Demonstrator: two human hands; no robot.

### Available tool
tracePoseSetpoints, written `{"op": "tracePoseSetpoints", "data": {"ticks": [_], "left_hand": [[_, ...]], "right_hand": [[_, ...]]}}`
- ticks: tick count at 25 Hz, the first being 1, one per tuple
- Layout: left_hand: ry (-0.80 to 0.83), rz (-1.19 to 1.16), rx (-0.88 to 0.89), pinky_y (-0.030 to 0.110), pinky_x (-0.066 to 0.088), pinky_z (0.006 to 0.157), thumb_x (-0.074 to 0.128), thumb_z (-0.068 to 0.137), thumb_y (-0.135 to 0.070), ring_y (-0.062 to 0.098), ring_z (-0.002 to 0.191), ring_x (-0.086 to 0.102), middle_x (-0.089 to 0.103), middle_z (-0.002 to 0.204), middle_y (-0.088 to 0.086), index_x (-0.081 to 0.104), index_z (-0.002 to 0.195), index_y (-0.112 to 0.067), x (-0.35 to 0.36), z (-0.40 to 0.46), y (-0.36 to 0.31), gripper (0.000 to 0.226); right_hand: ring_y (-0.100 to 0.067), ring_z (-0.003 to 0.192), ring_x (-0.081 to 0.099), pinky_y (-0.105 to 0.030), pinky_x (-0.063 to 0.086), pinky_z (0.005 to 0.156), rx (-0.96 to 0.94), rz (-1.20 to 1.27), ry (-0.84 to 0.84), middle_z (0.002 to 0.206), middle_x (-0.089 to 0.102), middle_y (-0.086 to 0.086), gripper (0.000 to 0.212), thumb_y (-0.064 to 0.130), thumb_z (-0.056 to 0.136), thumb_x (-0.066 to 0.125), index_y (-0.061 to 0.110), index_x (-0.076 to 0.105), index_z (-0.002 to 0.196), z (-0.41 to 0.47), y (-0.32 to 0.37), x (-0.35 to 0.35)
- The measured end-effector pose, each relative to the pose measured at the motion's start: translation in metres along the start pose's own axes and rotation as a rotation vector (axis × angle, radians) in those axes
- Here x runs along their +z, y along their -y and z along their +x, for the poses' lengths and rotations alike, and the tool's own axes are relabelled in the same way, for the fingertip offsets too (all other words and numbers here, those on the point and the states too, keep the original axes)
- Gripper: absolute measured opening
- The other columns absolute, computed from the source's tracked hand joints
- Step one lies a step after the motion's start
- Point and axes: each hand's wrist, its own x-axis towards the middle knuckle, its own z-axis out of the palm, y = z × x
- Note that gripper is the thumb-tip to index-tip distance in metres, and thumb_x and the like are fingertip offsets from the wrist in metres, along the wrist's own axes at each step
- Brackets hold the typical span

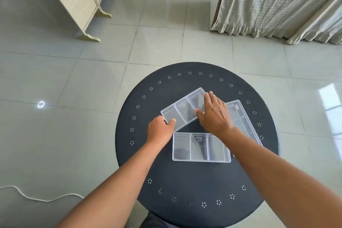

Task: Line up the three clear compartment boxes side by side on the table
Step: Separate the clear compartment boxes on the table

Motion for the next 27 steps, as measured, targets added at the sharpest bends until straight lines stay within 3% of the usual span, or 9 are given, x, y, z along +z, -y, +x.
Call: {"op": "tracePoseSetpoints", "data": {"ticks": [2, 5, 9, 13, 18, 21, 24, 27], "left_hand": [[-0.004, 0.003, -0.027, 0.034, 0.026, 0.048, 0.061, 0.092, -0.035, 0.023, 0.054, 0.038, 0.035, 0.055, -0.003, 0.028, 0.057, -0.017, 0.002, 0.008, 0.003, 0.051], [0.051, 0.010, -0.070, 0.034, 0.025, 0.047, 0.061, 0.091, -0.033, 0.020, 0.048, 0.032, 0.032, 0.050, -0.003, 0.027, 0.054, -0.017, 0.004, 0.017, 0.008, 0.053], [0.079, -0.017, -0.082, 0.034, 0.024, 0.048, 0.060, 0.089, -0.027, 0.021, 0.048, 0.028, 0.028, 0.049, -0.002, 0.024, 0.054, -0.018, 0.002, 0.030, 0.012, 0.051], [0.076, -0.063, -0.123, 0.032, 0.023, 0.052, 0.057, 0.087, -0.018, 0.022, 0.054, 0.025, 0.026, 0.053, -0.001, 0.023, 0.057, -0.019, -0.006, 0.043, 0.016, 0.045], [-0.022, -0.213, -0.255, 0.032, 0.026, 0.054, 0.058, 0.084, -0.015, 0.022, 0.054, 0.029, 0.033, 0.053, 0.003, 0.039, 0.059, -0.014, -0.027, 0.069, 0.029, 0.032], [-0.090, -0.280, -0.282, 0.029, 0.042, 0.056, 0.061, 0.086, -0.017, 0.022, 0.056, 0.051, 0.064, 0.063, 0.008, 0.070, 0.068, -0.012, -0.051, 0.086, 0.037, 0.020], [-0.152, -0.376, -0.268, 0.031, 0.057, 0.079, 0.066, 0.088, -0.023, 0.020, 0.083, 0.070, 0.078, 0.091, -0.001, 0.080, 0.098, -0.017, -0.079, 0.110, 0.042, 0.018], [-0.199, -0.441, -0.217, 0.036, 0.058, 0.093, 0.069, 0.088, -0.024, 0.022, 0.094, 0.073, 0.080, 0.100, 0.000, 0.080, 0.107, -0.016, -0.099, 0.138, 0.042, 0.024]], "right_hand": [[-0.044, 0.127, 0.055, -0.052, 0.040, 0.104, 0.023, 0.018, -0.036, 0.137, 0.055, -0.021, 0.049, 0.034, 0.100, 0.056, -0.001, 0.049, 0.134, 0.021, 0.002, 0.004], [-0.044, 0.110, 0.063, -0.049, 0.041, 0.096, 0.085, -0.002, -0.034, 0.117, 0.063, -0.018, 0.025, 0.026, 0.100, 0.050, 0.003, 0.054, 0.110, 0.049, 0.001, 0.003], [-0.042, 0.112, 0.066, -0.045, 0.044, 0.094, 0.130, -0.099, 0.043, 0.118, 0.071, -0.020, 0.026, 0.021, 0.104, 0.044, 0.003, 0.061, 0.111, 0.070, -0.002, 0.005], [-0.040, 0.114, 0.061, -0.042, 0.047, 0.091, 0.188, -0.080, 0.062, 0.117, 0.067, -0.018, 0.022, 0.012, 0.098, 0.052, 0.002, 0.067, 0.111, 0.083, 0.000, 0.016], [-0.037, 0.084, 0.056, -0.033, 0.042, 0.071, 0.381, 0.293, 0.095, 0.088, 0.062, -0.015, 0.017, 0.010, 0.091, 0.058, 0.002, 0.062, 0.077, 0.095, 0.016, 0.028], [-0.032, 0.082, 0.063, -0.030, 0.046, 0.071, 0.504, 0.545, 0.072, 0.077, 0.071, -0.009, 0.019, 0.015, 0.091, 0.062, 0.005, 0.076, 0.083, 0.092, 0.032, 0.032], [-0.022, 0.074, 0.062, -0.027, 0.044, 0.065, 0.581, 0.775, 0.014, 0.070, 0.067, 0.003, 0.014, 0.024, 0.095, 0.069, 0.013, 0.076, 0.088, 0.092, 0.048, 0.034], [-0.022, 0.068, 0.065, -0.033, 0.060, 0.071, 0.658, 0.972, -0.054, 0.073, 0.074, -0.003, 0.017, 0.030, 0.089, 0.077, 0.015, 0.076, 0.080, 0.098, 0.060, 0.043]]}}
